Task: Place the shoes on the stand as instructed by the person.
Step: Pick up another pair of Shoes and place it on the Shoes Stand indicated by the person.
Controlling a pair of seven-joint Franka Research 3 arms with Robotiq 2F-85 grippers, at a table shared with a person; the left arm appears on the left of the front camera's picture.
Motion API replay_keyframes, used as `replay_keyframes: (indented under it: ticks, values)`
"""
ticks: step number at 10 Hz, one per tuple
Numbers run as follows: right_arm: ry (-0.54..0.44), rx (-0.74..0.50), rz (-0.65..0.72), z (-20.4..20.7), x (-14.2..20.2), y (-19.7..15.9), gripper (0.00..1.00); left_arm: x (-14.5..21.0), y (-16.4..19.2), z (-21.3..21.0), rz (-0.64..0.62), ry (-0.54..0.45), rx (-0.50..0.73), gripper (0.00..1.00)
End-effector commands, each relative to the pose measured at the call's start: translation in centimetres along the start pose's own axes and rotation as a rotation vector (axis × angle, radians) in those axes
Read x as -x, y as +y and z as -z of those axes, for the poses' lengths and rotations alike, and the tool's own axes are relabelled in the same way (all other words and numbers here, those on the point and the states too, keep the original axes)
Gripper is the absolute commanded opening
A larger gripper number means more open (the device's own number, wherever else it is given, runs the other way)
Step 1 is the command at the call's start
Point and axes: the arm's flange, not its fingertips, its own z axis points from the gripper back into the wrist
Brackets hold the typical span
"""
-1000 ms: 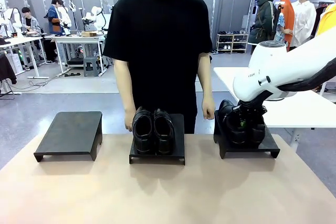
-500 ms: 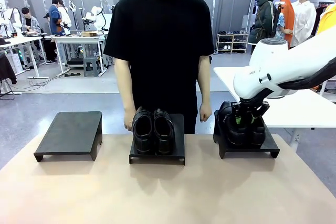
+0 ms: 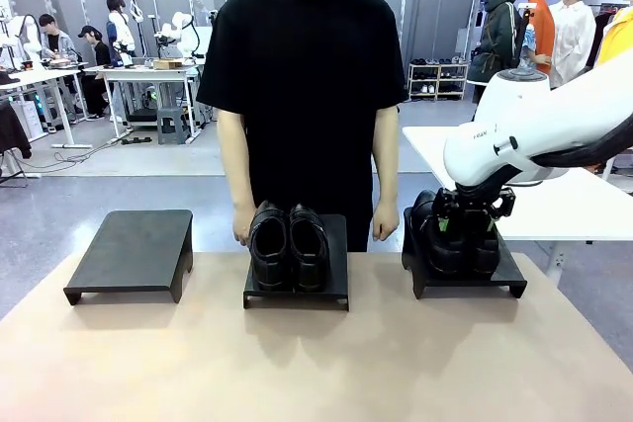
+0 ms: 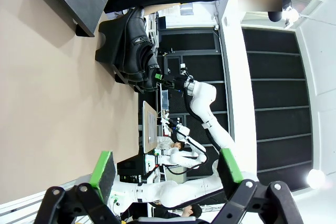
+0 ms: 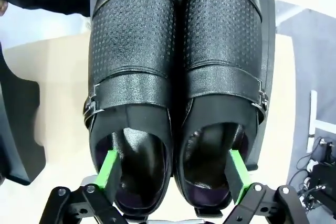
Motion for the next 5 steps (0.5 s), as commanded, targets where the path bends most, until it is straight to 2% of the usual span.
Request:
replay_keyframes:
  ticks: [1, 5]
  values:
    - [0.001, -0.001, 0.032, -0.23, 0.44, -0.15, 1.0, 0.04, -0.17, -0.07, 0.001, 0.001, 0.015, 1.0]
    - [0.0, 0.0, 0.0, 0.0, 0.0, 0.0, 1.0, 0.04, -0.17, -0.07, 0.001, 0.001, 0.015, 1.0]
